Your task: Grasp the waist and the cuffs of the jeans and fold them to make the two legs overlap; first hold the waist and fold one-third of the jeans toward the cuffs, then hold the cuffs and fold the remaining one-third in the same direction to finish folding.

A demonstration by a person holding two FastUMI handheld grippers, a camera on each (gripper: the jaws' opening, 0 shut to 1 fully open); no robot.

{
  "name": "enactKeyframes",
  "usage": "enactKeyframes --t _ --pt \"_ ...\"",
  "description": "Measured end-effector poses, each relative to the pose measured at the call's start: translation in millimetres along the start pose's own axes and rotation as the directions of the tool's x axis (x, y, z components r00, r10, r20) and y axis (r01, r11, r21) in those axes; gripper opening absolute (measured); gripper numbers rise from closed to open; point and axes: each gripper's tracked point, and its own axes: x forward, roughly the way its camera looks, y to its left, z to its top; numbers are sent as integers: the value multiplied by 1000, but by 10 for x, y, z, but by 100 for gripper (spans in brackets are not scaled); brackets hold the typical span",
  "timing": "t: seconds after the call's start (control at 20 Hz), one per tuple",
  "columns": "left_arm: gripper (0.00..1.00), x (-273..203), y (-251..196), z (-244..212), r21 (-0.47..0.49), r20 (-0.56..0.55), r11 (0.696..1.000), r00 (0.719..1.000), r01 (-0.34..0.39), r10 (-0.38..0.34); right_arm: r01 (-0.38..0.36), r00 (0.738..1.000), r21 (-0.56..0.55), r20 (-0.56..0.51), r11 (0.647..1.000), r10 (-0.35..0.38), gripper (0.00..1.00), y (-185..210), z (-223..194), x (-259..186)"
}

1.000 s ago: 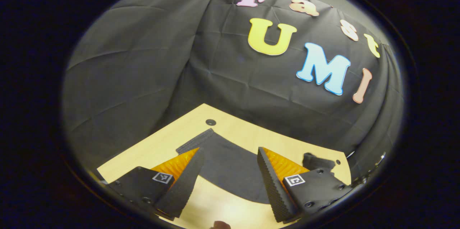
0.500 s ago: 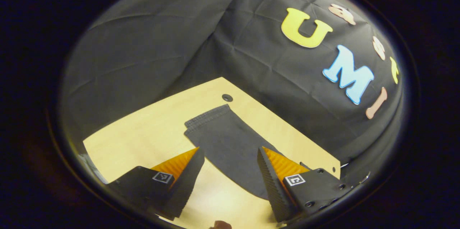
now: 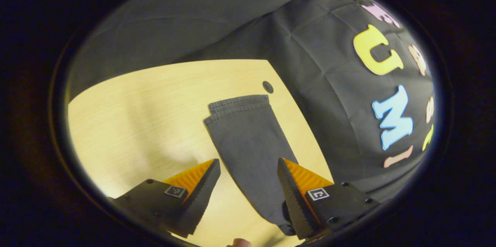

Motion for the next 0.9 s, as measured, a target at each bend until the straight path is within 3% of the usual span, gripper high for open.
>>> enactKeyframes --t 0.25,0.45,0.9 --pt "97 508 315 133 -70 -46 997 999 -30 27 178 981 -31 81 983 -175 92 -463 314 -292" --pt "97 796 430 228 -84 -59 995 997 -47 42 255 965 -3 62 967 -254 89 -673 314 -373" --pt "87 1378 -9 364 -210 -19 968 990 136 -143 347 937 32 17 937 -348 92 -894 382 -345"
